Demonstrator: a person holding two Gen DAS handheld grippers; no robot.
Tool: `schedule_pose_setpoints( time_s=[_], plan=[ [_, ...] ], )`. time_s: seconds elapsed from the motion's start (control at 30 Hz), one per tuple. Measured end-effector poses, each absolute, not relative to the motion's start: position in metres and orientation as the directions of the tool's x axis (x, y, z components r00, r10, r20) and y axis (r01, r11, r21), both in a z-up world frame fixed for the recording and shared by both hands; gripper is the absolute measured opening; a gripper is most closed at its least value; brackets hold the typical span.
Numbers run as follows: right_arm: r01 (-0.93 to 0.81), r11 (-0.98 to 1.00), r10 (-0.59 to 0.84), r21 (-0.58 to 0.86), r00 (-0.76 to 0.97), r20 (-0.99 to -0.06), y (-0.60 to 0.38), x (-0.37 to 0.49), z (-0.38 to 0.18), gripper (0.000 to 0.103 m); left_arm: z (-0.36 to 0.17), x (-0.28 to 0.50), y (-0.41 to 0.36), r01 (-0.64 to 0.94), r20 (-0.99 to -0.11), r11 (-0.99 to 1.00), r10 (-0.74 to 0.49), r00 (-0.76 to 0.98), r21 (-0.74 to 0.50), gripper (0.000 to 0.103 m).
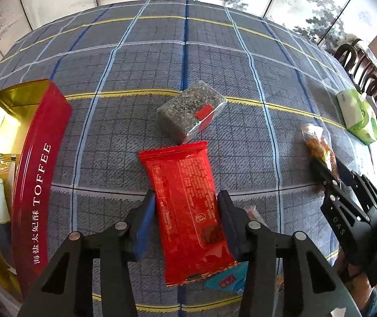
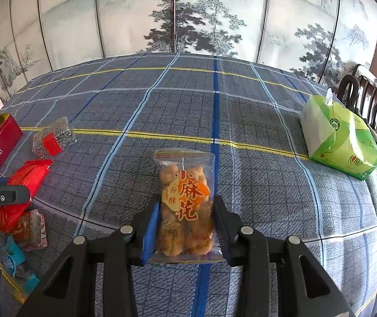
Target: Organize snacks
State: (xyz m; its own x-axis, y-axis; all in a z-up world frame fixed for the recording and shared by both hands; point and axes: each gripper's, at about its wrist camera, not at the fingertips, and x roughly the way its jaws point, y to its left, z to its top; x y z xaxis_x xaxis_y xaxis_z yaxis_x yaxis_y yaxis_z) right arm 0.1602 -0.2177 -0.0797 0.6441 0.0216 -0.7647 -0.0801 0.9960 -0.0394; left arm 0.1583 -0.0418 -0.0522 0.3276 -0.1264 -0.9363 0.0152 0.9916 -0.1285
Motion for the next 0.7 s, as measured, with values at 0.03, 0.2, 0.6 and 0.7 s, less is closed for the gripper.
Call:
schedule_pose_setpoints(
  time_s=[0.03,0.2,0.6,0.7],
  plan=[
    [-0.08,0.996,0.02,-0.041,0.644,-0.765,-0.218,0.16,-0.08,0.04,-0.052,0.157,-0.04,0.015,-0.936,0.992,-0.123,0.329,-0.125,0.042],
    [-0.08,0.996,0.022,-0.039,0.644,-0.765,-0.219,0.161,-0.08,0.04,-0.051,0.151,-0.034,0.031,-0.935,0.993,-0.114,0.337,-0.11,0.041],
    [-0.08,0.996,0.021,-0.039,0.644,-0.765,-0.219,0.161,-0.08,0.04,-0.042,0.127,-0.016,0.074,-0.935,0.992,-0.118,0.334,-0.099,0.041],
    [-0.079,0.996,0.021,-0.039,0.644,-0.765,-0.22,0.161,-0.08,0.04,-0.036,0.121,-0.013,0.095,-0.931,0.991,-0.12,0.344,-0.092,0.041]
  ],
)
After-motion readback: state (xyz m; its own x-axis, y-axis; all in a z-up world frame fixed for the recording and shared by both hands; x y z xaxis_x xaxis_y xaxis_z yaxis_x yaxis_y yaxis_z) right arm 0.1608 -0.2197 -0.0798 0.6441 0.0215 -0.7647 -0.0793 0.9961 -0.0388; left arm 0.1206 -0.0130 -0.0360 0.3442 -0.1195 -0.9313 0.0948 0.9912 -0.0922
